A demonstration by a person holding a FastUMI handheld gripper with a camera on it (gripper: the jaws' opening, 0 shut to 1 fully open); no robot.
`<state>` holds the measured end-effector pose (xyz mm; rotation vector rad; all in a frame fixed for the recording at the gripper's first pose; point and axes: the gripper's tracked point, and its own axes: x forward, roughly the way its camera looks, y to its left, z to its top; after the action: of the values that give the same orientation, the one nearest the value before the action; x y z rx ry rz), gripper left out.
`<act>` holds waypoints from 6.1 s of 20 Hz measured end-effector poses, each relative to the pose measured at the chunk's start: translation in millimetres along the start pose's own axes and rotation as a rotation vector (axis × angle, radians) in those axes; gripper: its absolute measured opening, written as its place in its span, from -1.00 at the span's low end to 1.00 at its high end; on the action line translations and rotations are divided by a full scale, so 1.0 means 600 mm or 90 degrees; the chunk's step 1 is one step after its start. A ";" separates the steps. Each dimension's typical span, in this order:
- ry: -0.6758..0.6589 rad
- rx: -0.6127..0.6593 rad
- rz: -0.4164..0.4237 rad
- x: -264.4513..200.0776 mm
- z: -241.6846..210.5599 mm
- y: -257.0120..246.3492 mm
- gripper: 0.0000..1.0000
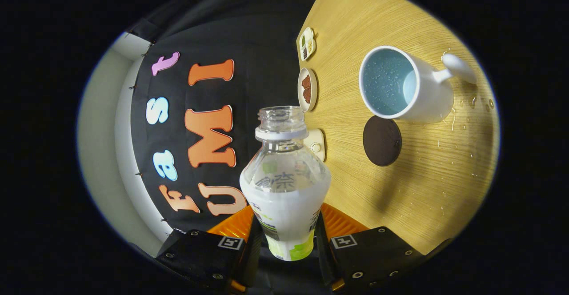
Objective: Take the bottle from table, then pour the juice into the cup, finally place the bottle on the coaster
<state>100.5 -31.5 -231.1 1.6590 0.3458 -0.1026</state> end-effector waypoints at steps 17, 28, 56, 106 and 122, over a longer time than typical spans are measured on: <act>0.006 0.078 0.000 0.002 0.021 -0.002 0.14; 0.016 0.107 -0.001 0.001 0.021 0.001 0.14; 0.017 0.262 -0.003 -0.003 0.029 0.028 0.14; -0.036 0.210 -0.054 0.012 0.043 0.021 0.14; -0.087 -0.467 -0.201 0.035 0.076 -0.025 0.15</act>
<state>122.1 -71.4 -256.9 0.8599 0.4718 -0.2871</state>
